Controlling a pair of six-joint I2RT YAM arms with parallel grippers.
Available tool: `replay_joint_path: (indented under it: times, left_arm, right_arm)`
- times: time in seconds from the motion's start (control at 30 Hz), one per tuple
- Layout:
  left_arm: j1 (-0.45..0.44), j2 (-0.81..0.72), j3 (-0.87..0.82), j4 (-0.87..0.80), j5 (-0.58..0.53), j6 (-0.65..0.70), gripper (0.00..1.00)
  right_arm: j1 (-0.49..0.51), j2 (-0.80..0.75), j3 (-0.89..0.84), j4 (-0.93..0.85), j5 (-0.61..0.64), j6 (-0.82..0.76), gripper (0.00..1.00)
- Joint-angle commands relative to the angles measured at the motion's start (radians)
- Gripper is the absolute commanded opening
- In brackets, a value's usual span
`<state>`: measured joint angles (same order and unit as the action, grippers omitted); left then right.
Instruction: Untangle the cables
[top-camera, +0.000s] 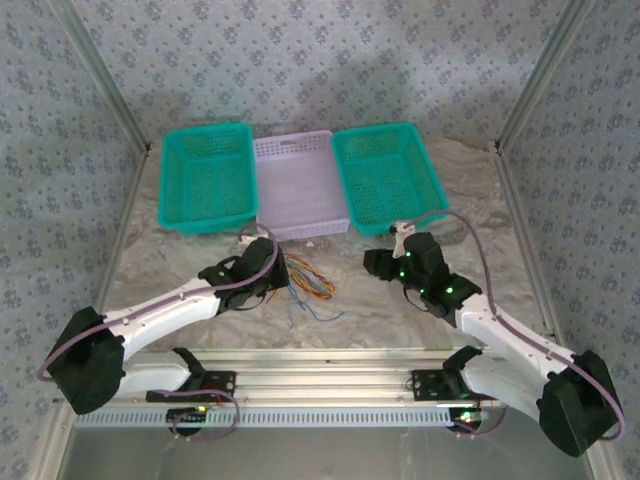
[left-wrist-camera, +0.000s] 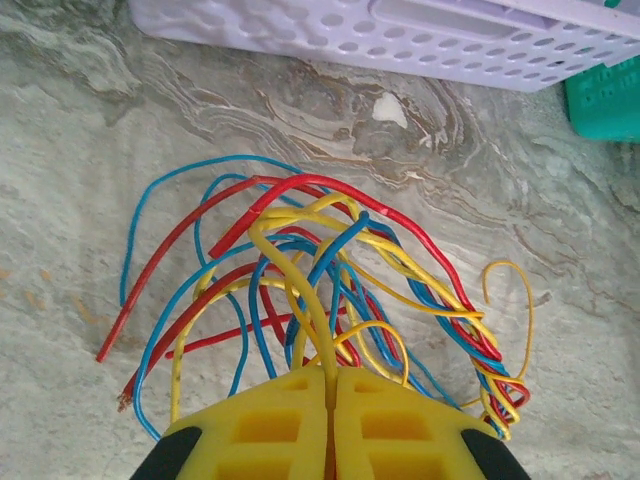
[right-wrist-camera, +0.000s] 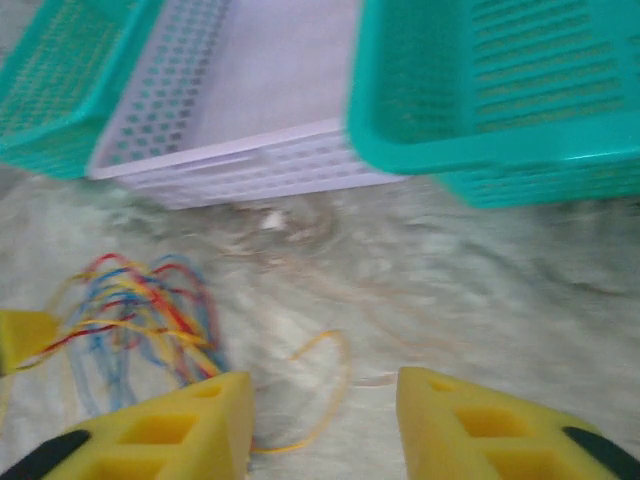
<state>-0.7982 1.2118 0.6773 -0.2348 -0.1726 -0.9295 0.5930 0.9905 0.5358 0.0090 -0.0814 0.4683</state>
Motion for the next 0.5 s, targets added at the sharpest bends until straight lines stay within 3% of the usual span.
replay_joint_path:
  times: [0.0, 0.2, 0.47]
  left_arm:
    - [0.001, -0.032, -0.004, 0.068, 0.046, -0.036, 0.0]
    - [0.002, -0.091, -0.01, 0.094, 0.046, -0.062, 0.0]
    - [-0.003, -0.146, -0.032, 0.137, 0.066, -0.108, 0.0]
  right_arm:
    - [0.077, 0.07, 0.031, 0.084, -0.054, -0.065, 0.54]
    - [0.166, 0.23, 0.029, 0.202, -0.053, -0.047, 0.73]
    - [0.257, 0.394, 0.052, 0.28, 0.078, -0.046, 0.77]
